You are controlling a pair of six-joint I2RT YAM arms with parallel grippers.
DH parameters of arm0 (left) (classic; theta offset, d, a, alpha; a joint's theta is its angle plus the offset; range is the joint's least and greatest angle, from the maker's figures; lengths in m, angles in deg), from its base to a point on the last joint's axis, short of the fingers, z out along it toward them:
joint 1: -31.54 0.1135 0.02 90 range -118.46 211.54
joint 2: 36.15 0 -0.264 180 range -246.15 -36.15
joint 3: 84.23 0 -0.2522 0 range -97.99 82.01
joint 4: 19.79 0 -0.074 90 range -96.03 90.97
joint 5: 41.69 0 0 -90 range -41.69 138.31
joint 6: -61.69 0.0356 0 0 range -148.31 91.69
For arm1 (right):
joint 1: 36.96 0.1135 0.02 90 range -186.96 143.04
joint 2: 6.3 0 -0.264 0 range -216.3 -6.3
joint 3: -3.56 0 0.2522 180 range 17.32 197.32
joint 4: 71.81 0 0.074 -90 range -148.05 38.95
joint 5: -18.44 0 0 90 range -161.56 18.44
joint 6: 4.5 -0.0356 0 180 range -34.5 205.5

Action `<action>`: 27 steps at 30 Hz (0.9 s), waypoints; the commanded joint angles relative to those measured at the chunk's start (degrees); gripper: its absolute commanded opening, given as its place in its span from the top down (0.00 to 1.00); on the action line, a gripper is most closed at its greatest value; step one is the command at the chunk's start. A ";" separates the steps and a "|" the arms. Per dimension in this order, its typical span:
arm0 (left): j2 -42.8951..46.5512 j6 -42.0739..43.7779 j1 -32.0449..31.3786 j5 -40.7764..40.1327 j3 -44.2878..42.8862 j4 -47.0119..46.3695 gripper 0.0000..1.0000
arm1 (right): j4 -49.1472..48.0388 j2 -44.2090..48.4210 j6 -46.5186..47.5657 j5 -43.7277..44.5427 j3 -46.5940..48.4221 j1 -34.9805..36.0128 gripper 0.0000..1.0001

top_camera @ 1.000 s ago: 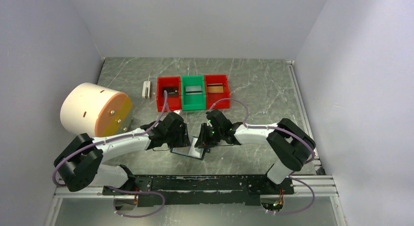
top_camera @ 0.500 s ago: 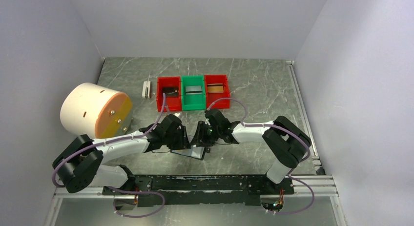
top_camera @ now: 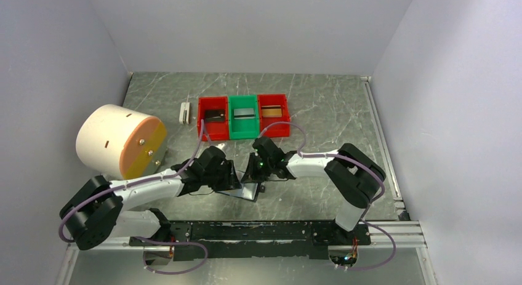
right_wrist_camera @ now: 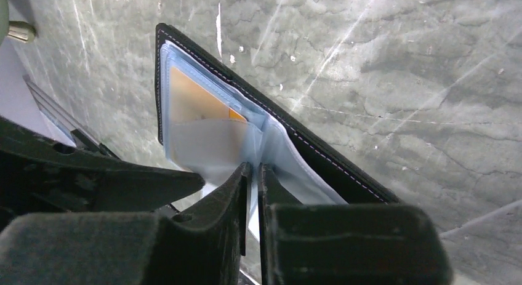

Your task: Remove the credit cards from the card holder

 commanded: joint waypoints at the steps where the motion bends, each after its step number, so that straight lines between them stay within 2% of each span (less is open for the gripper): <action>1: 4.63 -0.59 0.14 -3.40 0.27 2.83 0.48 | 1.54 -0.24 -0.05 2.04 -1.65 -0.08 0.89; 6: 8.10 -0.92 0.22 -7.00 0.01 4.13 0.39 | -2.23 0.56 -1.64 0.21 -5.02 -1.92 0.91; 10: 6.79 0.96 0.74 -3.39 0.09 0.96 0.35 | -6.36 0.31 -2.63 -1.79 -7.48 -2.23 0.90; 15: 2.34 1.57 0.73 2.06 -0.28 -3.54 0.36 | -9.68 0.67 -4.40 -2.03 -9.88 -2.51 0.89; 19: 0.02 0.13 0.73 0.71 -0.46 -2.36 0.38 | -10.48 1.21 -4.56 -1.99 -10.66 -2.85 0.87; 27: 0.47 1.80 0.75 7.51 -0.05 -8.52 0.47 | -13.30 4.31 -4.13 -4.04 -11.26 -3.10 0.79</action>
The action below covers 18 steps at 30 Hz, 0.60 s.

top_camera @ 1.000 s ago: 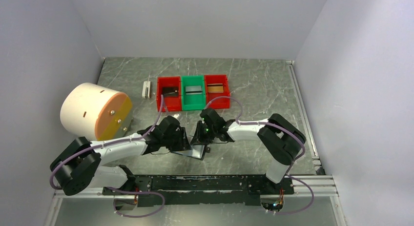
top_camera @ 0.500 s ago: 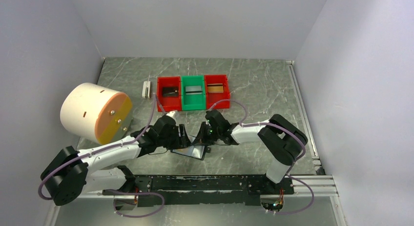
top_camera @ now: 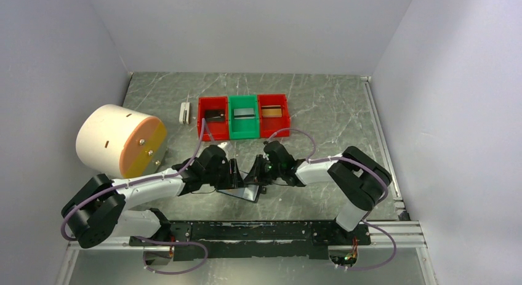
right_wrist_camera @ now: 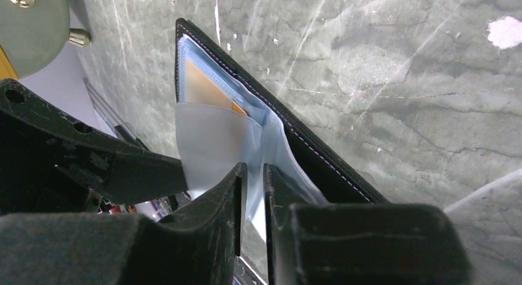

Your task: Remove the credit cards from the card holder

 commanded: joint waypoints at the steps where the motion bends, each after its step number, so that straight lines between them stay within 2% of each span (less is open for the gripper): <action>1: 0.42 1.55 0.26 6.46 -0.26 -6.52 0.47 | 2.70 2.56 1.41 0.26 -0.41 -0.39 0.77; 6: -0.69 2.09 0.27 9.45 -0.43 -9.03 0.48 | 8.01 7.14 1.99 3.17 1.03 -0.53 0.62; 11: -2.93 2.61 0.18 14.03 -0.30 -13.28 0.48 | 18.02 15.52 0.69 15.85 -0.15 -0.52 0.52; 14: -4.33 2.82 -0.07 16.07 -0.37 -15.41 0.46 | 21.26 20.84 0.13 20.89 -1.77 -0.94 0.50; 18: -7.27 3.22 -0.57 16.82 -1.56 -15.13 0.46 | 20.32 26.76 0.98 21.70 -3.29 -1.40 0.52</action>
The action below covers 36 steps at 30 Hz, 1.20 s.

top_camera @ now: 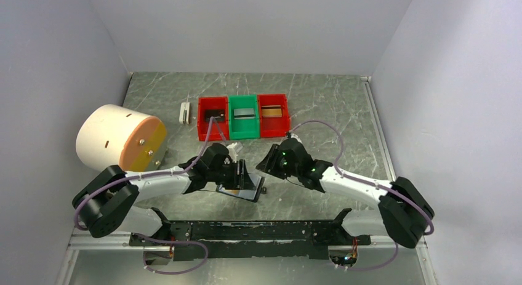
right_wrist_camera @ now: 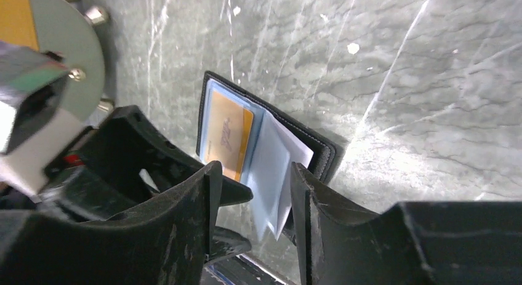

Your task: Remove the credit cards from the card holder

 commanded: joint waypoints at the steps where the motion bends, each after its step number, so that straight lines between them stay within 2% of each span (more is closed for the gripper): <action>1: -3.12 1.46 -0.68 3.28 -1.85 -2.49 0.46 | 1.25 5.18 0.92 4.29 -2.17 -0.68 0.52; 5: -5.68 1.07 -1.41 2.96 -1.95 -2.70 0.48 | -1.74 3.02 2.27 -1.75 -0.91 -1.02 0.60; 10: -4.20 0.62 -2.49 1.09 -1.59 -2.53 0.47 | -7.32 -5.77 4.40 -13.39 2.44 -0.86 0.70; 12: -3.43 1.02 -2.53 0.24 -1.55 -1.12 0.47 | -7.68 -9.37 4.00 -15.50 4.01 -0.63 0.75; 18: 0.62 2.42 -2.53 -4.48 -1.63 4.23 0.47 | -4.76 -18.61 5.53 -16.50 7.08 1.17 0.75; 25: 12.32 2.43 -1.32 -20.38 -2.47 18.88 0.37 | -10.38 -21.44 3.74 -17.74 3.28 1.34 0.73; 30: 12.54 4.72 4.39 -17.13 -1.81 19.85 0.36 | -11.41 -21.29 3.14 -17.38 2.78 1.34 0.72; 36: 6.53 6.73 5.31 -14.74 -3.76 19.39 0.39 | -14.56 -20.83 1.87 -17.78 1.67 1.52 0.71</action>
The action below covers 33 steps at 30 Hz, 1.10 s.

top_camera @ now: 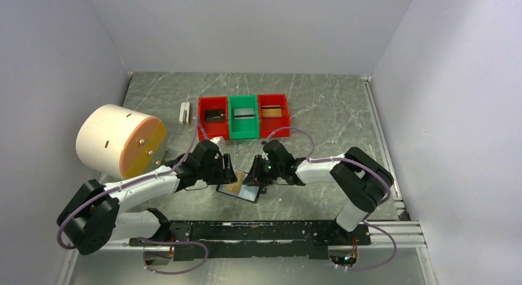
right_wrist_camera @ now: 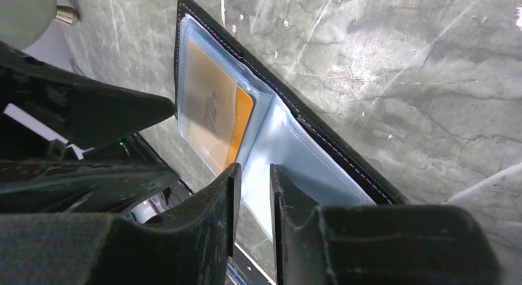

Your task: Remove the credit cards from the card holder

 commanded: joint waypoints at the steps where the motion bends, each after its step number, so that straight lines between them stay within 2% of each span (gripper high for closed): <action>1: -3.45 2.28 0.35 0.53 -2.66 1.46 0.40 | -2.18 -0.39 -1.09 -0.53 -1.21 0.37 0.72; 9: -6.12 2.13 0.55 2.58 -1.41 -0.48 0.51 | -5.06 -2.12 -3.64 -0.65 -0.92 0.86 0.72; 17: -4.45 1.20 0.61 3.30 1.62 -0.32 0.56 | -3.94 -3.57 -4.34 0.93 0.70 0.81 0.73; 20: -4.30 0.91 0.56 3.78 2.61 -1.07 0.57 | -4.66 -3.37 -5.01 0.07 0.79 0.67 0.77; 24: -5.52 0.80 0.52 3.72 2.40 -0.86 0.61 | -4.15 -3.86 -5.03 0.07 1.34 0.60 0.86; 29: -5.72 0.71 0.47 1.60 1.44 1.09 0.60 | -5.72 -3.60 -4.84 -2.43 0.50 -0.68 1.00; 33: -5.65 0.60 0.49 0.65 0.98 1.85 0.57 | -4.91 -2.47 -4.06 -2.33 0.11 -1.04 1.00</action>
